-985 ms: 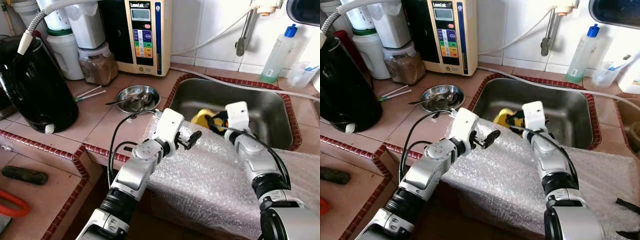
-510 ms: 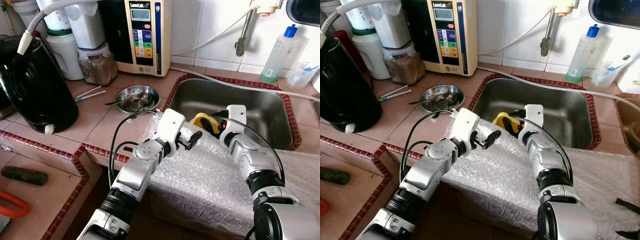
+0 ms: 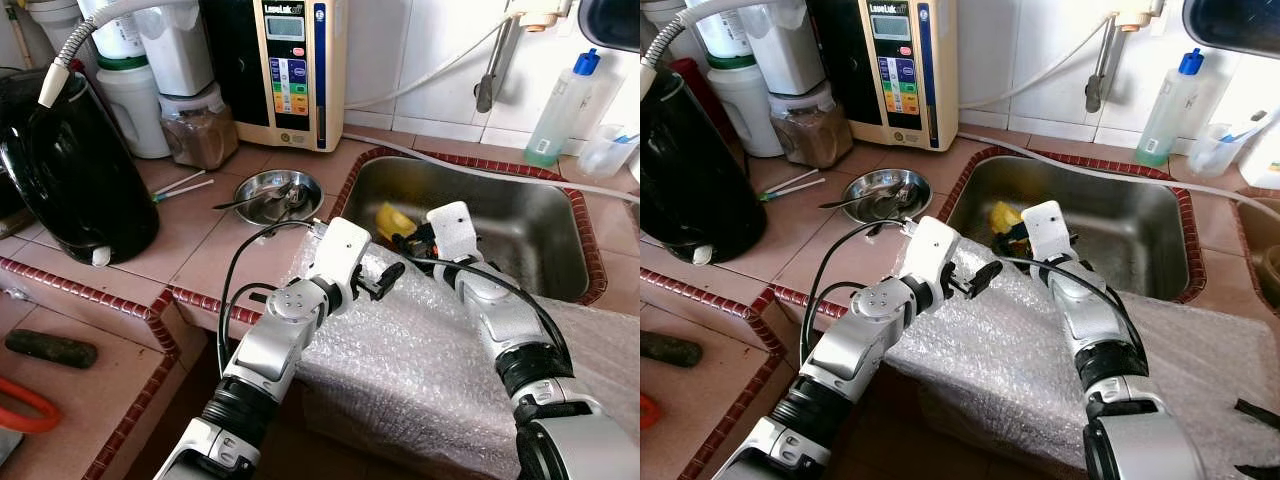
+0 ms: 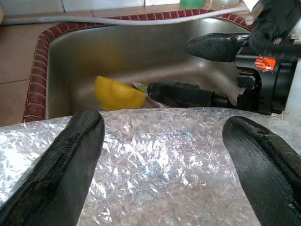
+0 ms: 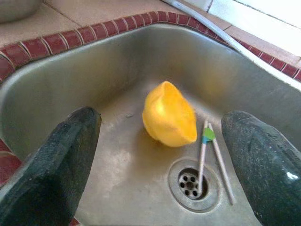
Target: Kitchen organization
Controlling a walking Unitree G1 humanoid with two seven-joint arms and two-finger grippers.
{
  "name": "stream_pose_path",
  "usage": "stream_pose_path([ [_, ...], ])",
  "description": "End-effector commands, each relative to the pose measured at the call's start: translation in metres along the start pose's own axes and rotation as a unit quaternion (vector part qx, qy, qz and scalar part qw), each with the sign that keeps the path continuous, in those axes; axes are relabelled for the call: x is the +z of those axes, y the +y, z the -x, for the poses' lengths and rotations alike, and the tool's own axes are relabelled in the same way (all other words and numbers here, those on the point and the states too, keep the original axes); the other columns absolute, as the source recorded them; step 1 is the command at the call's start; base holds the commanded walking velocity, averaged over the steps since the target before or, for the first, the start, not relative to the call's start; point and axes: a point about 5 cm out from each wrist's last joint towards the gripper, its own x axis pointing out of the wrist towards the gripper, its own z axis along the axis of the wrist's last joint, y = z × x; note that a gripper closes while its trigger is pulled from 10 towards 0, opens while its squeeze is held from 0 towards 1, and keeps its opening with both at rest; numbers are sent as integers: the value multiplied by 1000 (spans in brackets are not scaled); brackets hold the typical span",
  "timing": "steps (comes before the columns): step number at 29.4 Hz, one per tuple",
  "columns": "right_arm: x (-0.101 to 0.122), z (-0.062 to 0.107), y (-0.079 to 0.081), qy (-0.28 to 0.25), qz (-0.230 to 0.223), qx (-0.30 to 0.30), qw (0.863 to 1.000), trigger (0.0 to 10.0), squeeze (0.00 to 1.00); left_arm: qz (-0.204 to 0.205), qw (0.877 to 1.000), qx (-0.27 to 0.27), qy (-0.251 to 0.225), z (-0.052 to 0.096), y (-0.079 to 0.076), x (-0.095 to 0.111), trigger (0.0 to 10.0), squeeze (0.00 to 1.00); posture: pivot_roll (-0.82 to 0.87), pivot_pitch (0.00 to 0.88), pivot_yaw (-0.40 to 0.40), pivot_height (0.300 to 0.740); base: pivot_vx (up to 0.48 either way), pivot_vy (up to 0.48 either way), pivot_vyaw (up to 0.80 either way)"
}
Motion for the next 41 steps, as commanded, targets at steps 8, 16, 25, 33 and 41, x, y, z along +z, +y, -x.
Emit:
stream_pose_path([
  [8,42,5,7,-148,-46,5,988,10000,0,-2,994,102,-27,1,24,11,10000,0,-36,0,42,740,0,0,0],
  [16,54,14,31,-179,-65,70,979,10000,0,-5,982,183,-47,8,50,15,10000,0,-40,0,45,740,0,0,0],
  [25,61,26,45,-190,-58,110,974,10000,0,-13,967,252,-28,23,73,1,10000,0,-36,0,43,740,0,0,0],
  [33,71,31,50,-200,-68,133,968,10000,0,-19,960,280,-5,26,89,-6,10000,0,-38,0,44,740,0,0,0],
  [41,63,36,54,-175,-38,156,971,10000,0,-6,962,274,8,22,92,-12,10000,0,-44,0,48,740,0,0,0],
])
